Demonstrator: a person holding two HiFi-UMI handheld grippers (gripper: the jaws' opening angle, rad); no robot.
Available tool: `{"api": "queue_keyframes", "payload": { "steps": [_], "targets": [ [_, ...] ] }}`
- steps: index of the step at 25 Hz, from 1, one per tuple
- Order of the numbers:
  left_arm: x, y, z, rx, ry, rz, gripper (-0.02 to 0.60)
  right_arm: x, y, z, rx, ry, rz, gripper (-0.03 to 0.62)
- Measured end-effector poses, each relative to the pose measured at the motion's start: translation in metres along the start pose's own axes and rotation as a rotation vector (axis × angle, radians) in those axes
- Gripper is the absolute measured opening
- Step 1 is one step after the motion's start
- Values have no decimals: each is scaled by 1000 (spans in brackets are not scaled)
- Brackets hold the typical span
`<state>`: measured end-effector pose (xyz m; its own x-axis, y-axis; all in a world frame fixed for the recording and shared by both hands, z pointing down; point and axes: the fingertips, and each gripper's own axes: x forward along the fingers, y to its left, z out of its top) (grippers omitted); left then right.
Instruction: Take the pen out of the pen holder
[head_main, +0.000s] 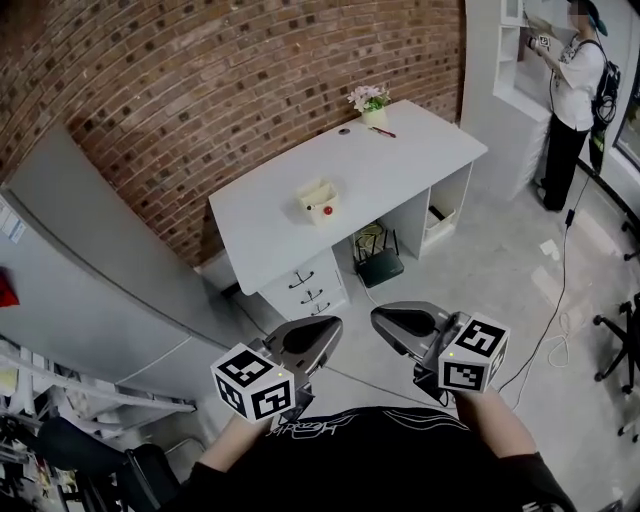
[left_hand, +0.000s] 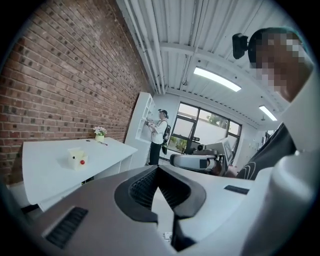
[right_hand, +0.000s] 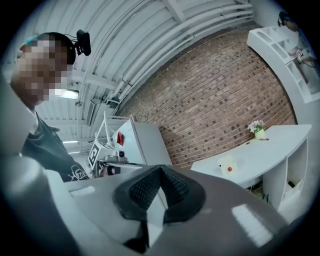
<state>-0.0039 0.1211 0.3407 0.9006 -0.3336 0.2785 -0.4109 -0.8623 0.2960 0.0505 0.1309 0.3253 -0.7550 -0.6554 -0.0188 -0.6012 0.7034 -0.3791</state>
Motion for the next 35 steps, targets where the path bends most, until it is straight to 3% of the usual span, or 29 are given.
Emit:
{"api": "queue_keyframes", "payload": {
  "steps": [6, 14, 26, 35],
  "targets": [
    [7, 5, 9, 32, -3, 30, 3, -6, -11, 13, -4, -25, -2, 3],
    [16, -8, 14, 57, -15, 2, 3, -18, -6, 21, -24, -25, -9, 3],
    [10, 47, 6, -79, -45, 40, 3, 23, -31, 10, 13, 23, 11, 3],
    [45, 102, 24, -107, -34, 33, 3, 58, -87, 22, 40, 35, -5, 3]
  ]
}}
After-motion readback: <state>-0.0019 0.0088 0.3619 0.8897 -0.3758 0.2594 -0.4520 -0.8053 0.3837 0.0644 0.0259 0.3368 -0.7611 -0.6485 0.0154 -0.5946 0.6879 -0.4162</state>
